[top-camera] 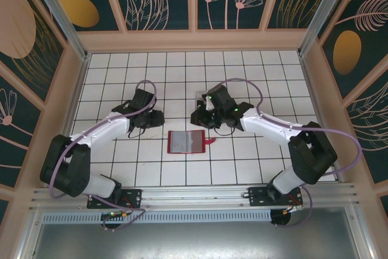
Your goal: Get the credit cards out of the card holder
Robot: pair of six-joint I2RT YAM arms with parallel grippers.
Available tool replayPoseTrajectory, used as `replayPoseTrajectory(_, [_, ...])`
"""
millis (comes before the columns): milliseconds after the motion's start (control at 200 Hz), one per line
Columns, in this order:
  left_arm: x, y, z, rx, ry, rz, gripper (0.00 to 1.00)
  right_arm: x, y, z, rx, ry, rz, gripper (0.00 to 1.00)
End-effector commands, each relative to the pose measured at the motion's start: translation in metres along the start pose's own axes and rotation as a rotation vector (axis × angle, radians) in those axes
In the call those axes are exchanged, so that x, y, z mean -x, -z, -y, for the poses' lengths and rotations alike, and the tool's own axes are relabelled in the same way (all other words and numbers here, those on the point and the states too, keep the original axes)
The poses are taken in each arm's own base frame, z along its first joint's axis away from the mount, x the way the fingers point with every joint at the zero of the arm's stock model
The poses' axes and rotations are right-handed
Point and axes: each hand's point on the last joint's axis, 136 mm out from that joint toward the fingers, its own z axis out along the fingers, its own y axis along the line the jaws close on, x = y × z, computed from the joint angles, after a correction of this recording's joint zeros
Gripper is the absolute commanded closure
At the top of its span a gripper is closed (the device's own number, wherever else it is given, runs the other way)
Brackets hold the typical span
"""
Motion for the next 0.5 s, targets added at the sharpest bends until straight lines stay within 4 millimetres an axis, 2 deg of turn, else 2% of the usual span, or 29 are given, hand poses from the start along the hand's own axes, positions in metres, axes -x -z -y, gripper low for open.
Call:
replayPoseTrajectory(0, [-0.004, 0.01, -0.017, 0.024, -0.021, -0.012, 0.53, -0.004, -0.019, -0.008, -0.012, -0.019, -0.022, 0.73])
replayPoseTrajectory(260, [0.014, 0.029, -0.046, 0.161, -0.068, 0.075, 0.53, -0.021, -0.061, -0.027, -0.027, 0.013, -0.12, 0.73])
replayPoseTrajectory(495, [0.031, 0.046, -0.054, 0.224, -0.098, 0.171, 0.53, -0.031, -0.089, -0.029, -0.066, 0.019, -0.179, 0.71])
